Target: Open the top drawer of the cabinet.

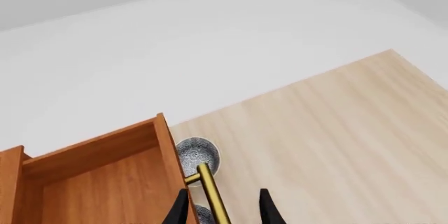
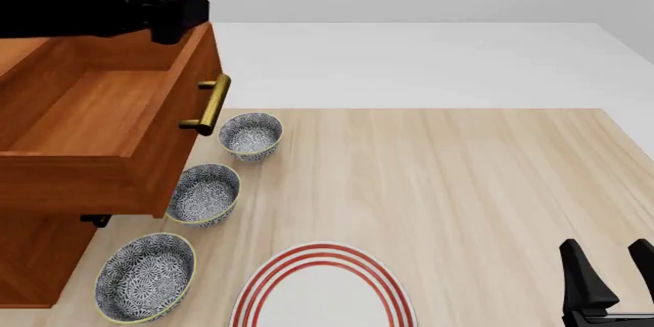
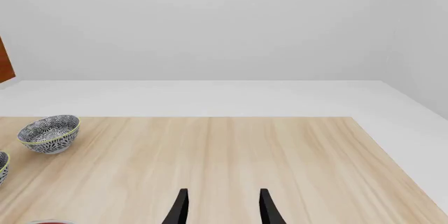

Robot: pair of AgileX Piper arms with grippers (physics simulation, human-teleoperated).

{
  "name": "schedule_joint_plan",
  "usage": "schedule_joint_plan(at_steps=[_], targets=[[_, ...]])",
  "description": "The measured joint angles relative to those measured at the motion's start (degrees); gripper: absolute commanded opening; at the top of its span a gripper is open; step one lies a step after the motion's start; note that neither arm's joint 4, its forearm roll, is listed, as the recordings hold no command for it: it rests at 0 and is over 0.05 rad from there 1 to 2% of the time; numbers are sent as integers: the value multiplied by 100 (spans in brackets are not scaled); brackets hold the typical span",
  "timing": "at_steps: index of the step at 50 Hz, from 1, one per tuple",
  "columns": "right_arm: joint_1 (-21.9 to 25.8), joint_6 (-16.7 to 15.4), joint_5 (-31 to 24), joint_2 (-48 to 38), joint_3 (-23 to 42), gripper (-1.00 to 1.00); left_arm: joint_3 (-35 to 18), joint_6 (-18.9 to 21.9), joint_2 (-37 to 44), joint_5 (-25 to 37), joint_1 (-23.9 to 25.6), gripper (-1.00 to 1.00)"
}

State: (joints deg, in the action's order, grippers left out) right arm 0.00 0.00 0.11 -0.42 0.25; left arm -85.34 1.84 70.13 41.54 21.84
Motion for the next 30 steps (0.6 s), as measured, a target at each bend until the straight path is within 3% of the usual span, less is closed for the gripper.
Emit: schedule_joint_plan(at_steps=[30], targets=[[0, 0, 0, 0, 0, 100, 221, -121, -550, -53, 498, 100]])
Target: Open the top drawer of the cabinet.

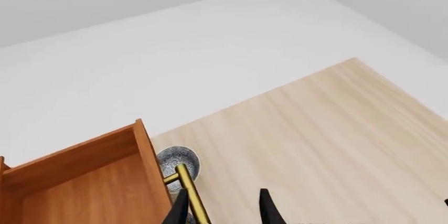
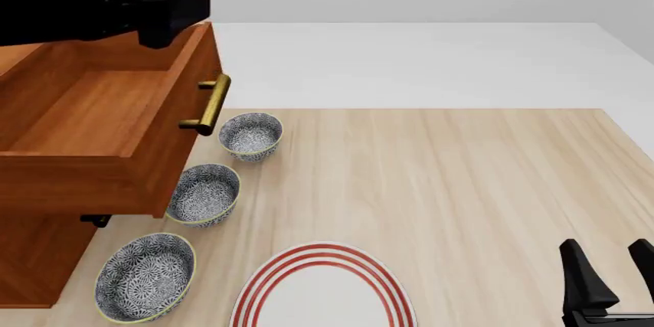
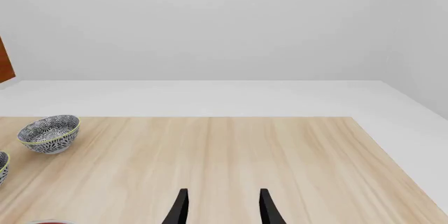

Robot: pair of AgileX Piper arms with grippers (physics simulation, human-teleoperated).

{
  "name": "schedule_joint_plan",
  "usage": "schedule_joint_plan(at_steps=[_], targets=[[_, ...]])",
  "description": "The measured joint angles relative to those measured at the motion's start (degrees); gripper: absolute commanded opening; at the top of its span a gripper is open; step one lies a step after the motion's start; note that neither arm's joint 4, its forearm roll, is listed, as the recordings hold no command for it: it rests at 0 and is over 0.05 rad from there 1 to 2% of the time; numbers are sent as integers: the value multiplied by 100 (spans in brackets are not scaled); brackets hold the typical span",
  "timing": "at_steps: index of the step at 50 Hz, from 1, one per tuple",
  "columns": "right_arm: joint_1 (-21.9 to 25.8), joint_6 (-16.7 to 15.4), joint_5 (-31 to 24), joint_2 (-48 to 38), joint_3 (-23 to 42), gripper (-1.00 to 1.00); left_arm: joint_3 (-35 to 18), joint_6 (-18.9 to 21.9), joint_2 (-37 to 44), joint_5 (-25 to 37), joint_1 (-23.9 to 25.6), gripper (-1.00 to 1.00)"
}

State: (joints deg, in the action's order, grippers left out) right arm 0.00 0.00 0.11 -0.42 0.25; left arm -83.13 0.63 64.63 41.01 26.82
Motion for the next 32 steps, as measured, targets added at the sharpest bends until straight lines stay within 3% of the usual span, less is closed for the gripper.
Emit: schedule_joint_plan(at_steps=[32], targets=[[0, 0, 0, 0, 0, 100, 57, 5, -89, -75, 269, 100]])
